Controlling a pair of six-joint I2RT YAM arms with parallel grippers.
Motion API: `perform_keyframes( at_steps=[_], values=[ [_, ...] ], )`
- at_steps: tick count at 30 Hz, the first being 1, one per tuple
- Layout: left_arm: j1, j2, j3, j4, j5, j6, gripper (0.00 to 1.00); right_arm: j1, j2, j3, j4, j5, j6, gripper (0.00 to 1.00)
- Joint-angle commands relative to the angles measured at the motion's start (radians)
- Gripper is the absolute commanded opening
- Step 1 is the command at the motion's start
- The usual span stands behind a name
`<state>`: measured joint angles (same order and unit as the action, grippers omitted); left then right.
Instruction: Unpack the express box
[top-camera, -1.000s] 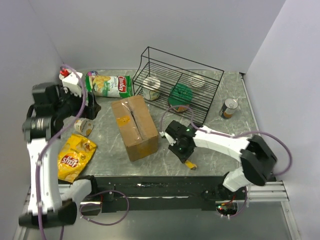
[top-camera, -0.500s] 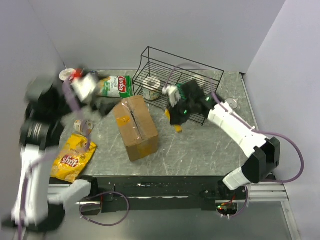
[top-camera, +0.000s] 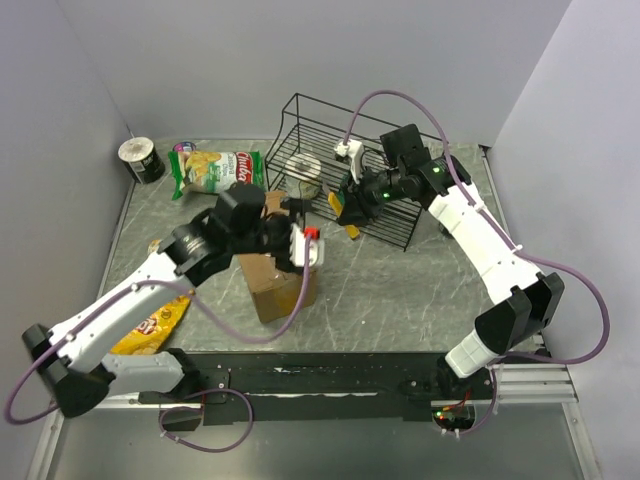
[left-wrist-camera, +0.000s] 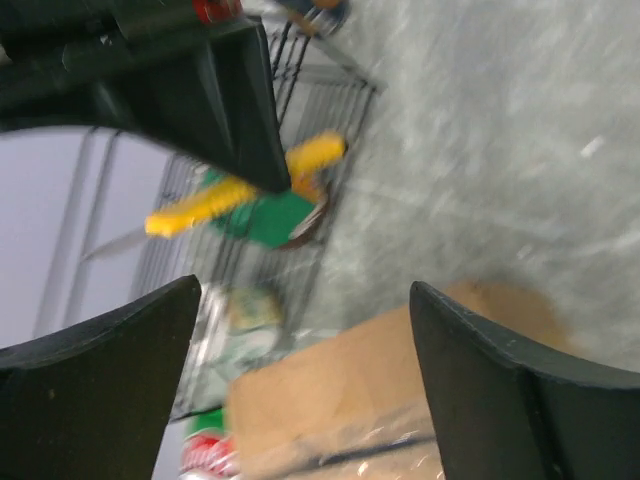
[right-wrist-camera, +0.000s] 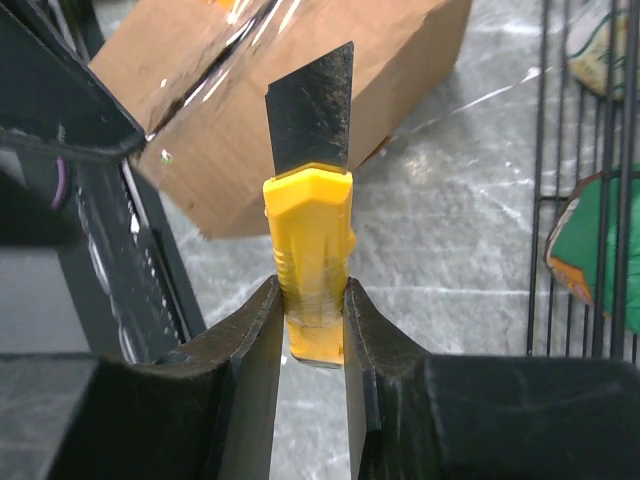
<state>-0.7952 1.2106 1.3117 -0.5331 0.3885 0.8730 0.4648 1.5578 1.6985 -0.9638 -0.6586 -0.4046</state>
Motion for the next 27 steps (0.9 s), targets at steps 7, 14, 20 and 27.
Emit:
perform_keyframes(
  at_steps=[7,14,20,27],
  values=[
    [-0.002,-0.074,-0.092,0.254,-0.094,0.293,0.66,0.005,0.03,0.067,-0.084,-0.042,-0.094,0.0],
    [-0.001,-0.03,-0.108,0.312,-0.016,0.42,0.62,0.005,0.038,0.084,-0.118,-0.134,-0.106,0.0],
    [-0.002,0.033,-0.089,0.248,0.001,0.504,0.6,0.008,0.038,0.099,-0.115,-0.144,-0.091,0.0],
    [-0.004,0.075,-0.077,0.243,0.009,0.563,0.53,0.021,0.024,0.093,-0.107,-0.144,-0.074,0.0]
  ],
)
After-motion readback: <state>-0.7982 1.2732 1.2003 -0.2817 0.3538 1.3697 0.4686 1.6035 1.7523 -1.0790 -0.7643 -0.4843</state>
